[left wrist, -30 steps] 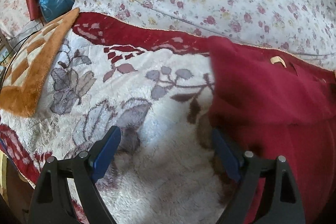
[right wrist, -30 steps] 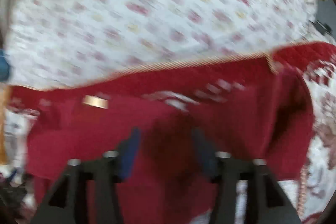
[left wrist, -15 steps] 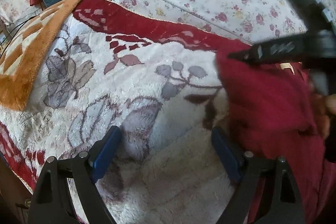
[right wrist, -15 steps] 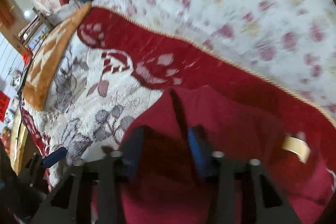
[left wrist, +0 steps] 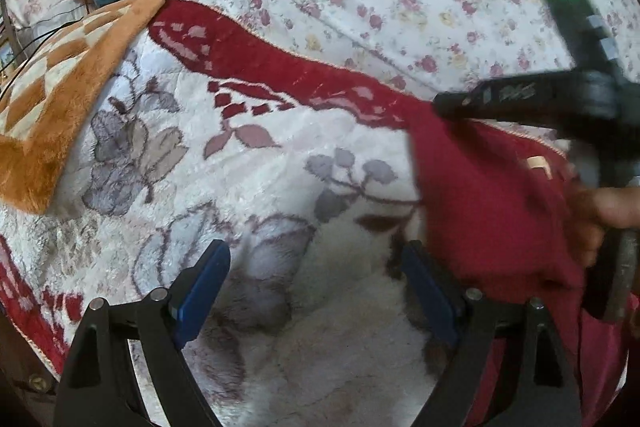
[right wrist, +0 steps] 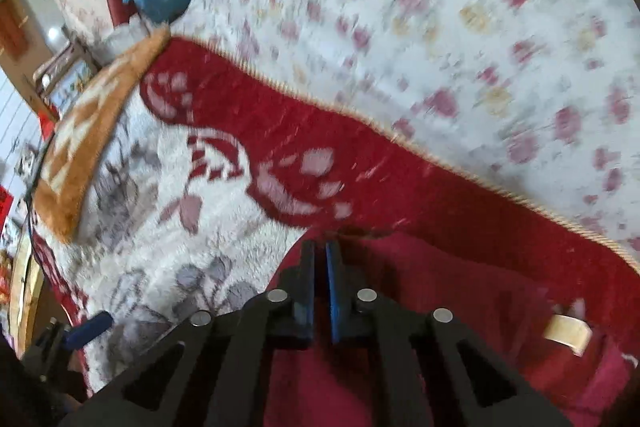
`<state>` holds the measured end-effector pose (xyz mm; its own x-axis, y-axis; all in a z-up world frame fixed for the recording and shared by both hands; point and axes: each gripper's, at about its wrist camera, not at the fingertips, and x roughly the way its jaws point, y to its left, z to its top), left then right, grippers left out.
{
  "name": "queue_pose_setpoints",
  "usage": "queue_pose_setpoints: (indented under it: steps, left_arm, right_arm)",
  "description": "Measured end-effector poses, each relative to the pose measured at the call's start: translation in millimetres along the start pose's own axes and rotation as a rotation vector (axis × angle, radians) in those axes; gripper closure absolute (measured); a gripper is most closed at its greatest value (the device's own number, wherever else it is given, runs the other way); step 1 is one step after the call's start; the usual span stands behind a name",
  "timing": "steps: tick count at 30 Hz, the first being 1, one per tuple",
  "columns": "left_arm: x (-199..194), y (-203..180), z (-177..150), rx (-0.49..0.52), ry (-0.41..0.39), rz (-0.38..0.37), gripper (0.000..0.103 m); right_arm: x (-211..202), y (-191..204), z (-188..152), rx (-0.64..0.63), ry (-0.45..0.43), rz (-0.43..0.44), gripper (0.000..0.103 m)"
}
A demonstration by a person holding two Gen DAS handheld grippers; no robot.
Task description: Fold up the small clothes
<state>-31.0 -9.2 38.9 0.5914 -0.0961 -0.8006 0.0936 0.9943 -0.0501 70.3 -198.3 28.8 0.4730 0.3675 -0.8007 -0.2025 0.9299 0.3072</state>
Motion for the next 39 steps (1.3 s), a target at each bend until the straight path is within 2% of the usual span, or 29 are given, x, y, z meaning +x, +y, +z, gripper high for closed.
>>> queue_pose_setpoints:
  steps: [1,3,6,8,10,11,12,13,16,20,25,29,33,39]
  left_arm:
    - [-2,-1,0,0.002,-0.012,-0.013,0.016]
    - [-8,-2,1,0.002,-0.040,-0.031,0.016]
    - [-10,-7,6,-0.003,-0.064,-0.076,0.015]
    - [-6,-15,8,0.013,-0.059,-0.078,0.015]
    - [1,-26,6,0.061,-0.051,-0.043,0.015]
    - [5,-30,4,0.089,-0.040,-0.013,0.015]
    - [10,-34,2,0.112,-0.027,0.019,0.015]
    - [15,-35,-1,0.123,-0.015,0.039,0.015]
    - [17,-31,-2,0.103,-0.016,0.048,0.012]
    - [10,-27,-1,0.088,-0.034,0.045,0.012]
    - [-9,-40,2,0.113,-0.019,-0.015,0.012]
    - [-26,-62,9,0.167,-0.044,-0.026,0.012]
    - [-26,-85,17,0.197,-0.051,-0.024,0.012]
    - [-5,-101,17,0.201,-0.027,-0.019,0.012]
  right_arm:
    - [-12,-4,-2,0.024,-0.009,0.006,0.054]
    - [-46,-14,-17,0.063,-0.046,-0.005,0.041]
    - [-74,-25,-56,0.075,-0.015,-0.083,0.041]
    - [-75,-31,-81,0.095,0.028,-0.097,0.041]
    - [-67,-35,-105,0.091,0.085,-0.161,0.041]
    - [-59,-38,-115,0.084,0.117,-0.221,0.041]
    - [-57,-41,-120,0.078,0.105,-0.240,0.041]
    - [-60,-42,-122,0.071,0.077,-0.243,0.041]
    - [-73,-42,-122,0.073,0.070,-0.299,0.041]
    - [-107,-51,-130,0.115,0.009,-0.306,0.039]
    - [-137,-92,-147,0.209,-0.002,-0.407,0.039]
    - [-157,-132,-158,0.309,-0.017,-0.500,0.039]
    - [-163,-154,-172,0.380,-0.020,-0.452,0.039]
    - [-160,-140,-168,0.321,-0.011,-0.477,0.038]
